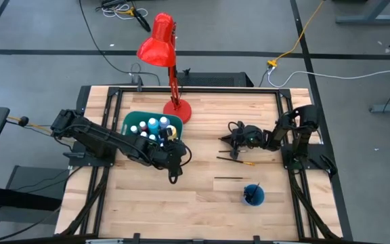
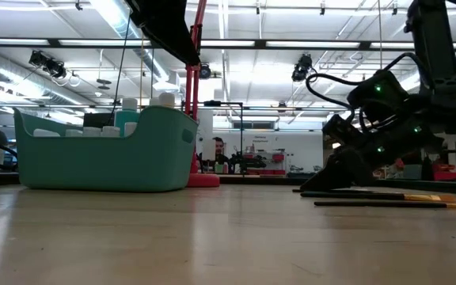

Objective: Pick & Place Paint Supplies
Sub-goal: Put the gold paint brush into the blue cup

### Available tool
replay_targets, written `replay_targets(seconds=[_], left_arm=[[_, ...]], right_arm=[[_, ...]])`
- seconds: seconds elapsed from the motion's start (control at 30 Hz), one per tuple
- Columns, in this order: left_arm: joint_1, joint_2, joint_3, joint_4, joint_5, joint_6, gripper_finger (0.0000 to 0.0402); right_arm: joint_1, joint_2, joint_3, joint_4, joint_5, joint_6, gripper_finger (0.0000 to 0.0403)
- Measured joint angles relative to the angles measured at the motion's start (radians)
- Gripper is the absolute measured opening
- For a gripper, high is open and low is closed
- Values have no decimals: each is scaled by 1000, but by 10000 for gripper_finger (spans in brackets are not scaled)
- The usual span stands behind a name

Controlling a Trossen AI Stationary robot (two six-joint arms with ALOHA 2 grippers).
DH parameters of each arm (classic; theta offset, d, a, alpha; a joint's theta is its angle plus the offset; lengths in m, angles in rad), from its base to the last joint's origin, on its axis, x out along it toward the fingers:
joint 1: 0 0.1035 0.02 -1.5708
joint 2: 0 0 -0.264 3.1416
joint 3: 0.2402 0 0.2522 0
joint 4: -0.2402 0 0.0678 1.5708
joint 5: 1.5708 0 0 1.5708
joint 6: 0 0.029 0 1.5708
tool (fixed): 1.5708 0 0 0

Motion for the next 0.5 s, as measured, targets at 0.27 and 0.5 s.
replay_targets(seconds=[0.27,0.5], left_arm=[[0,0,0,30,0,9,114],[36,8,-1,178,-33,65,114]], right_arm=[[19,-137,-1,-101,-10,21,11],[55,-248,0,-181,-14,25,11]])
